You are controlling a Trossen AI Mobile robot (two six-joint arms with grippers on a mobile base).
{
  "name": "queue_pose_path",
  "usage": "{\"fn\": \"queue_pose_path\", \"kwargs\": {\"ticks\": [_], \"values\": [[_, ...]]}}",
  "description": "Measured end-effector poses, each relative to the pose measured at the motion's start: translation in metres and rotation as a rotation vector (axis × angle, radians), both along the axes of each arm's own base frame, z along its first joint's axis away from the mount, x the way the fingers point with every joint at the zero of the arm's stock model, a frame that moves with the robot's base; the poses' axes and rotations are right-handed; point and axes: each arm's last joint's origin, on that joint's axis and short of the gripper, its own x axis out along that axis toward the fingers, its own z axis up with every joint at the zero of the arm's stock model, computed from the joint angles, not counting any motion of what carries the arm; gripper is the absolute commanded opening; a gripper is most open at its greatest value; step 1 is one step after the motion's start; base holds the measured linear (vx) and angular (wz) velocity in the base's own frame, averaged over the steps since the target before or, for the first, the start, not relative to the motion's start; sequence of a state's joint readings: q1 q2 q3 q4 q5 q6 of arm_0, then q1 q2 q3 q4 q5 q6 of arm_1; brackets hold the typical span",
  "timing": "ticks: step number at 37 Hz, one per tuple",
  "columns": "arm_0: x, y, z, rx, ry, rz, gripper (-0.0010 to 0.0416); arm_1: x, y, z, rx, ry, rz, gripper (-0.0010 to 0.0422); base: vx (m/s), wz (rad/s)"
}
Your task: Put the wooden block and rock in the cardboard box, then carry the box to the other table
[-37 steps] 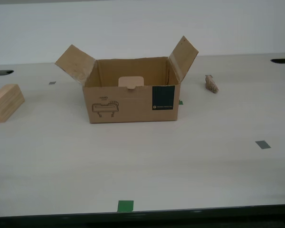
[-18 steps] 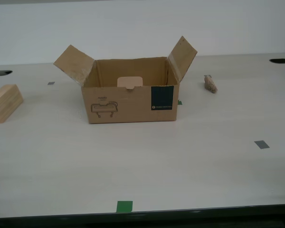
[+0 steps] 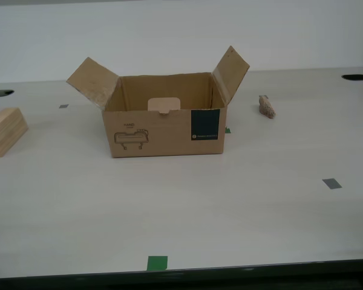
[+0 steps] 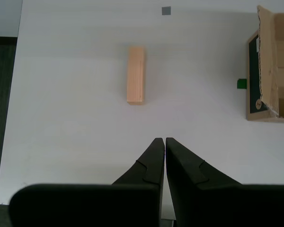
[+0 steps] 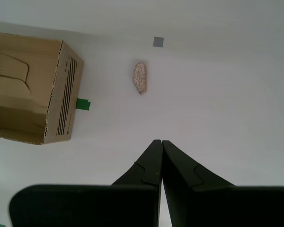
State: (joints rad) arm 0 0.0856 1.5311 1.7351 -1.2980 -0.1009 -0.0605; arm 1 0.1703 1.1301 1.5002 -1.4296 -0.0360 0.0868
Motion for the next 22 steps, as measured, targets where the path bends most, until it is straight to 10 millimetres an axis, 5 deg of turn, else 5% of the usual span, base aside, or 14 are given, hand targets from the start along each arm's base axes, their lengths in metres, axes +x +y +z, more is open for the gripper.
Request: {"fn": "queue_pose_path", "kwargs": {"ticks": [22], "values": [[0.002,0.000,0.001,0.002,-0.019,0.001,0.0000,0.045,0.027,-0.023,-0.043,0.054,0.014,-0.0001,0.000,0.000]]}}
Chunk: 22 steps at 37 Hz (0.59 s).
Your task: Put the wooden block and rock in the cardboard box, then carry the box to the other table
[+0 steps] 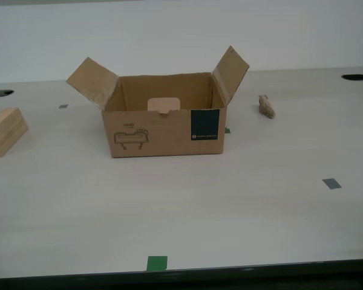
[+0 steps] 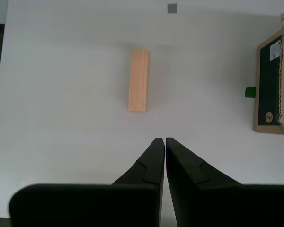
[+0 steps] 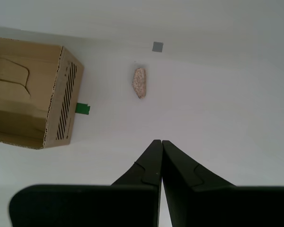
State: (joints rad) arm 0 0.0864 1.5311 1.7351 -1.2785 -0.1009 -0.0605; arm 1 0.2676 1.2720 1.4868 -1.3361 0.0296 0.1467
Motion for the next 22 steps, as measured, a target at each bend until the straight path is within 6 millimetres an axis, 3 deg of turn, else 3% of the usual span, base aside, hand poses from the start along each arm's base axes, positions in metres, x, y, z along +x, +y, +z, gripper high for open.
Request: {"fn": "queue_pose_path", "kwargs": {"ticks": [11,22], "values": [[0.003,0.001,0.002,0.004,-0.037,0.002,0.0000,0.021,0.007,-0.016,-0.006,0.064,-0.020,0.0000,0.000,0.000],[0.008,0.001,0.005,0.009,-0.093,0.001,0.0000,0.027,0.011,-0.026,-0.012,0.089,-0.023,0.0000,0.000,0.000]]}}
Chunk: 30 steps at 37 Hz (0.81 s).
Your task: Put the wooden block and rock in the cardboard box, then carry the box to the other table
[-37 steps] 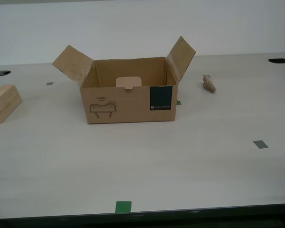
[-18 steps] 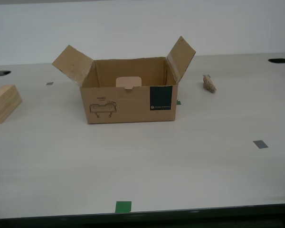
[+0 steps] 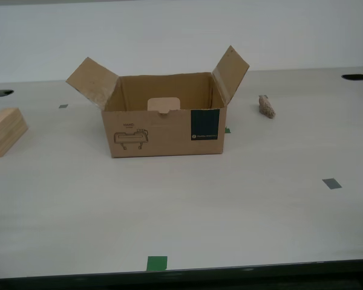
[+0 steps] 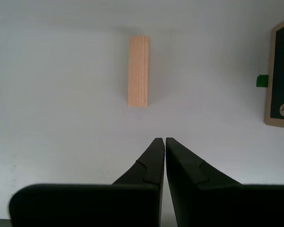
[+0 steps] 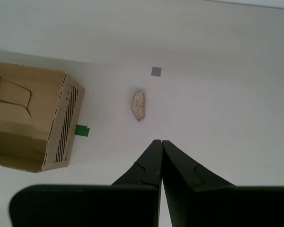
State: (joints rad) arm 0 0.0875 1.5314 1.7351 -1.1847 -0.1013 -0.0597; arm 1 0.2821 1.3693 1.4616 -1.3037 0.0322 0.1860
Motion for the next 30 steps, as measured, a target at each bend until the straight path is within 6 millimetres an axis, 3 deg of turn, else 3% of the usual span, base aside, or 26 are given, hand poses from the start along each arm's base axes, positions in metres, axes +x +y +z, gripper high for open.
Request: {"fn": "queue_pose_path", "kwargs": {"ticks": [30], "values": [[0.0017,0.0004,0.0012,0.005,-0.020,-0.005,0.0001,0.0003,0.0002,0.0002,0.000,-0.005,0.005,0.0000,0.000,0.000]]}}
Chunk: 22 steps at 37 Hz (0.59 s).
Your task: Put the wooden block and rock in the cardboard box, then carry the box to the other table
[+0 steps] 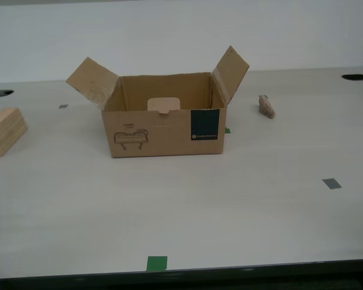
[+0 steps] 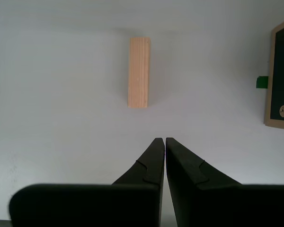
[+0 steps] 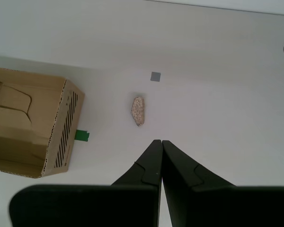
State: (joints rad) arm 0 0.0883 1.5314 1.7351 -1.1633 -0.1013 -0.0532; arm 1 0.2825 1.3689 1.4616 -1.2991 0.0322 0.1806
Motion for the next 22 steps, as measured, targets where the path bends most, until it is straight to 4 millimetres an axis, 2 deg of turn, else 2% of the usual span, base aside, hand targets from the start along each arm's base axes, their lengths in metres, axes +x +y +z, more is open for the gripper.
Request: {"fn": "queue_pose_path", "kwargs": {"ticks": [5,10,22], "values": [[0.0000,-0.0002,0.0000,0.000,0.000,-0.001,0.0008,0.0000,0.0000,0.0000,-0.005,-0.001,0.012,0.0004,0.000,0.000],[0.0001,0.0000,-0.0001,0.000,0.001,0.000,0.0037,0.0000,0.0000,0.0000,-0.005,-0.001,0.012,0.0038,0.000,0.000],[0.0000,0.0000,0.0000,0.000,0.000,0.000,0.0168,-0.0004,0.0015,0.0000,0.036,0.010,0.051,0.0165,0.000,0.000]]}}
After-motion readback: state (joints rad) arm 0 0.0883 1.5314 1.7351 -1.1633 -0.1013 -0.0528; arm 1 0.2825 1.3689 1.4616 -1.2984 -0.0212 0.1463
